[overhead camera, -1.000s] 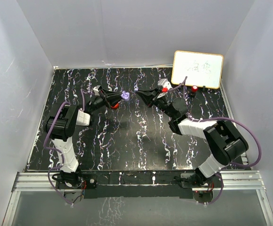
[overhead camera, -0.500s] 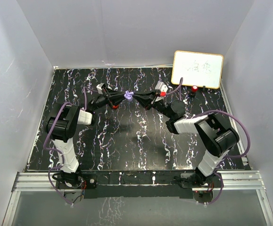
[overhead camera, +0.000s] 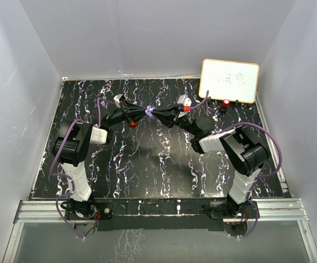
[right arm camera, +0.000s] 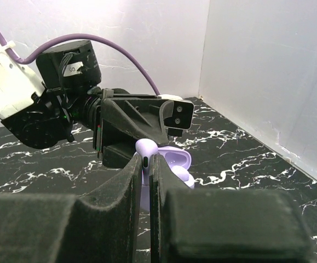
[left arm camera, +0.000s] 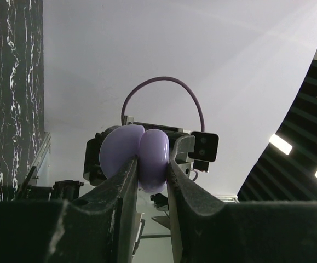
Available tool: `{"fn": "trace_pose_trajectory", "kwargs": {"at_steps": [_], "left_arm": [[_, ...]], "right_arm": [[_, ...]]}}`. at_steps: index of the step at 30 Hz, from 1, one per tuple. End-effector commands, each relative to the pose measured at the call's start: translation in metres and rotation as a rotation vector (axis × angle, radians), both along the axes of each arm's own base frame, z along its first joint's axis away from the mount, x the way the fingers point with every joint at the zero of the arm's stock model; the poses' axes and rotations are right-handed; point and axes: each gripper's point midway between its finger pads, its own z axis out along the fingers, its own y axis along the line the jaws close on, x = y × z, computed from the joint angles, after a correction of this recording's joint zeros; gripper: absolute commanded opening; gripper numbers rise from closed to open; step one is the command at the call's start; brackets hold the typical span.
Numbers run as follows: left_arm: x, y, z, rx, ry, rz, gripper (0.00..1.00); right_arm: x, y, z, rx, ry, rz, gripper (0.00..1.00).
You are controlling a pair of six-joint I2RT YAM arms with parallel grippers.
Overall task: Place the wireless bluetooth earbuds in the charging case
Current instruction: Place the earbud in the charging case.
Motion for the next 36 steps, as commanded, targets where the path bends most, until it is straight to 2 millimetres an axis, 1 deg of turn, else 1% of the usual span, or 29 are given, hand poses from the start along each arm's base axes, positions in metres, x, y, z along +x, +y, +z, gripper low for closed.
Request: {"fn": "trace_pose_trajectory", "kwargs": {"at_steps": [1, 11, 27, 36], "left_arm": [[-0.0296, 0.0005, 0.0639, -0.065, -0.334, -0.044, 0.00], [-0.0325, -0.0017, 0.0628, -0.058, -0.341, -0.054, 0.00], [-0.0316, -0.0013, 0.0692, -0.067, -0.354, -0.047, 0.00], [-0.0287, -0.0011, 0.0712, -0.072, -0.354, -0.037, 0.00]], "right_arm": [[-0.0026, -0.0034, 0.0364, 0.082, -0.124, 0.025, 0.00], [-0.0038, -0.0046, 0.0341, 0.077, -0.120, 0.041, 0.00], [-0.0050, -0.0117, 0.0312, 0.070, -0.120, 0.035, 0.00], [-0.0068, -0.0109, 0.0297, 0.064, -0.116, 0.048, 0.00]]}}
